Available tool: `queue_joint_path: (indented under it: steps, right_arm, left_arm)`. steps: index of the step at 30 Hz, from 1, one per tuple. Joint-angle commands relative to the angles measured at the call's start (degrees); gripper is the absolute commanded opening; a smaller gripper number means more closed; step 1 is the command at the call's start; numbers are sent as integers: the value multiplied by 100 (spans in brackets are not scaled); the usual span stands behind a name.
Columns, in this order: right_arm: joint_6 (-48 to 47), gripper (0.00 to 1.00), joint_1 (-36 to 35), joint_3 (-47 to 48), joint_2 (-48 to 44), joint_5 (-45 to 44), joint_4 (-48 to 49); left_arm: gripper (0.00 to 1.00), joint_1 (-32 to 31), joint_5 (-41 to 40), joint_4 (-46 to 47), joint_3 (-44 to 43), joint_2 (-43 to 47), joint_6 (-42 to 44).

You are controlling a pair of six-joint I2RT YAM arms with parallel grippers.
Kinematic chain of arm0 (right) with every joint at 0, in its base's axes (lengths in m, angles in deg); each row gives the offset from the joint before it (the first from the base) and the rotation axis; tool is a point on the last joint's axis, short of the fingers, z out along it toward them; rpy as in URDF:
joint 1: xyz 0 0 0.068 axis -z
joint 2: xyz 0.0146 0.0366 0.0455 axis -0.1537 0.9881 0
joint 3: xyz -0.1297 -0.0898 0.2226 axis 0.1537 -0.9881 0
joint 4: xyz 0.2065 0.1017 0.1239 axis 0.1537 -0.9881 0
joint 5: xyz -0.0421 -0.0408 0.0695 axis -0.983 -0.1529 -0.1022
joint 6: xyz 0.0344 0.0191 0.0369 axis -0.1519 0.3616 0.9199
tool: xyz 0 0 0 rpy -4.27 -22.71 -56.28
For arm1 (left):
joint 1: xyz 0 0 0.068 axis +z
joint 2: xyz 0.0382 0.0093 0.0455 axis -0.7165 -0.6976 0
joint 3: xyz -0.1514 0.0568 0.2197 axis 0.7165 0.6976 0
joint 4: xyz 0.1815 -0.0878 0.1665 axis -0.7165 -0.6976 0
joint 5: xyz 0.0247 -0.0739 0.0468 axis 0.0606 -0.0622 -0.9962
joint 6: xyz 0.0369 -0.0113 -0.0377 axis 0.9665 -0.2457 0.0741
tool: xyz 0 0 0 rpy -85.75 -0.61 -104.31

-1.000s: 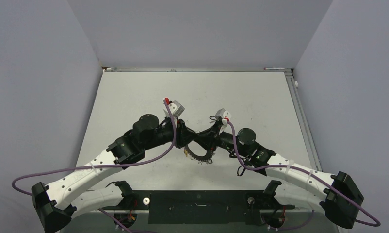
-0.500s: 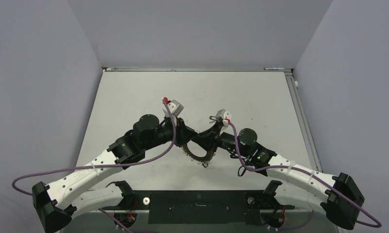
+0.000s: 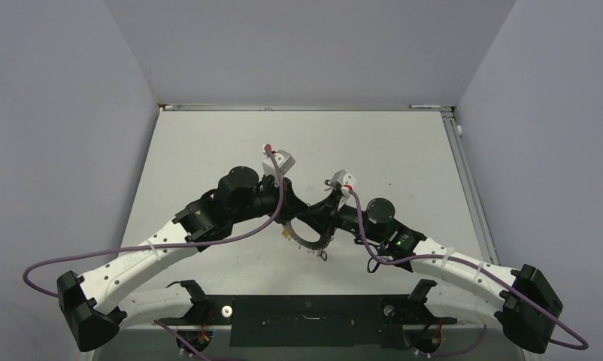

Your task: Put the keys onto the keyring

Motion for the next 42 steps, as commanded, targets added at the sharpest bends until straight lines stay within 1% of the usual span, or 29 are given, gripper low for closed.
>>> queue_joint_path:
  steps: [1, 4, 10, 17, 27, 31, 35, 38, 42]
  right_arm:
    - [-494, 5, -12, 90, 24, 206, 494]
    - [-806, 5, -28, 76, 42, 312, 416]
    - [-1328, 5, -36, 175, 27, 414, 45]
    - [-1598, 5, -37, 252, 17, 377, -106]
    - [-1942, 8, -68, 403, 72, 691, -325]
    - [-2093, 14, -95, 461, 70, 746, -475]
    - [-2182, 27, -104, 442, 66, 730, -523]
    - [-2196, 34, -108, 421, 57, 726, -524]
    - [-2218, 37, -123, 406, 68, 698, -521]
  left_arm:
    - [0, -22, 128, -1171, -906, -416, 5]
    - [0, -25, 163, -1787, -1258, -643, -4]
    - [0, -14, 136, -2666, -1804, -847, -64]
    - [0, -9, 458, -3093, -2224, -1110, -139]
    - [0, 91, 1154, -3951, -2919, -1601, 14]
    - [0, 195, 1231, -4348, -3177, -1747, 132]
    - [0, 310, 1363, -4450, -3264, -1765, 131]
    - [0, 326, 1421, -4419, -3280, -1772, 83]
    - [0, 328, 1501, -4356, -3266, -1765, 16]
